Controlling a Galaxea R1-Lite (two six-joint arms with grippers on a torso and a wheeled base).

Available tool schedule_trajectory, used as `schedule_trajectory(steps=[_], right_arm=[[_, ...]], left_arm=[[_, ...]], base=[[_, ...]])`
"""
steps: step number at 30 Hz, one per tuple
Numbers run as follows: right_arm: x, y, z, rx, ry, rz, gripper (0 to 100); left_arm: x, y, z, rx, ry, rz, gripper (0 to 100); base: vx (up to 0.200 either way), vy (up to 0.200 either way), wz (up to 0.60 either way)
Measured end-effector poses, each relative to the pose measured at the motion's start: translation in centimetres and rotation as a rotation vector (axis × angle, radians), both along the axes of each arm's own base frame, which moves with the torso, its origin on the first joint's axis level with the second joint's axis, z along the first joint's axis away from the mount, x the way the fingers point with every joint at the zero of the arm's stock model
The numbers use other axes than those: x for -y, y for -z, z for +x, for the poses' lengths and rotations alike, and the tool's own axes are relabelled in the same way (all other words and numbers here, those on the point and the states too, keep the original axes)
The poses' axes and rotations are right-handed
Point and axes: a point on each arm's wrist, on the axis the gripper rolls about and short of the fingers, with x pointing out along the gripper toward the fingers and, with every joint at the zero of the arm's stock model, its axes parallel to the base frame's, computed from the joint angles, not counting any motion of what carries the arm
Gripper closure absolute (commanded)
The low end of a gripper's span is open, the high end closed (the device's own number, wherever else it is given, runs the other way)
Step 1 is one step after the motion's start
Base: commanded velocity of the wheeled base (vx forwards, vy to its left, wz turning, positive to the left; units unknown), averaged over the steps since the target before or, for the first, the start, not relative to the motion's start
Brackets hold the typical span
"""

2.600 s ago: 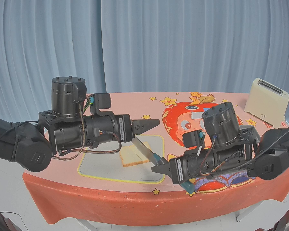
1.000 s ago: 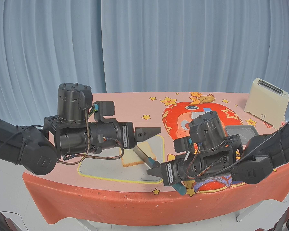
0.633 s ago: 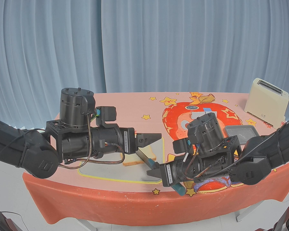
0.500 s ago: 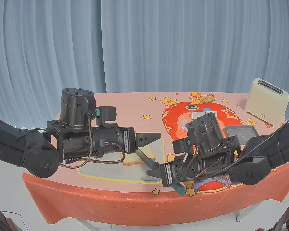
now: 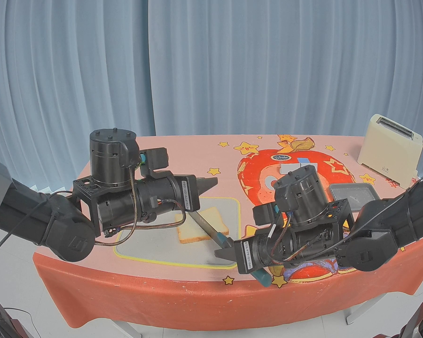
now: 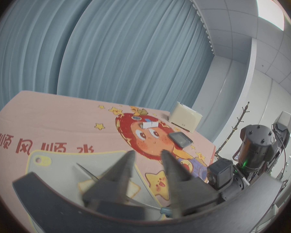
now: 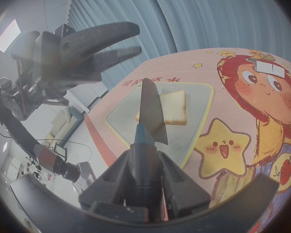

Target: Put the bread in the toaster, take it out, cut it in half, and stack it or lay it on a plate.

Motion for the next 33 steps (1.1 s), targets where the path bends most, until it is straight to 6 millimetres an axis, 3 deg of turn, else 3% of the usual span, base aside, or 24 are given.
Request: schedule_trajectory(steps=[8,16,23,33], right_arm=[[0.0,-0.1,-0.1,0.0,0.001,0.003,100],[0.0,-0.2,-0.1,-0.001,0.0,0.005,100],[0.0,-0.2,-0.1,-0.002,0.0,0.006,100],[-0.1,-0.2,-0.1,-0.002,0.0,0.007,100]], left_arm=[[-0.8,2.2,0.5,0.024,0.018,0.008,100],[-1.2,3.3,1.4,0.169,0.037,-0.023,100],[-1.3,5.9,1.8,0.213,0.078,0.023,100],[-1.8,7.5,2.5,0.252,0.064,0.075,100]], base=[[0.0,0.0,0.0],[0.0,0.0,0.0],[0.0,0.0,0.0],[0.0,0.0,0.0]])
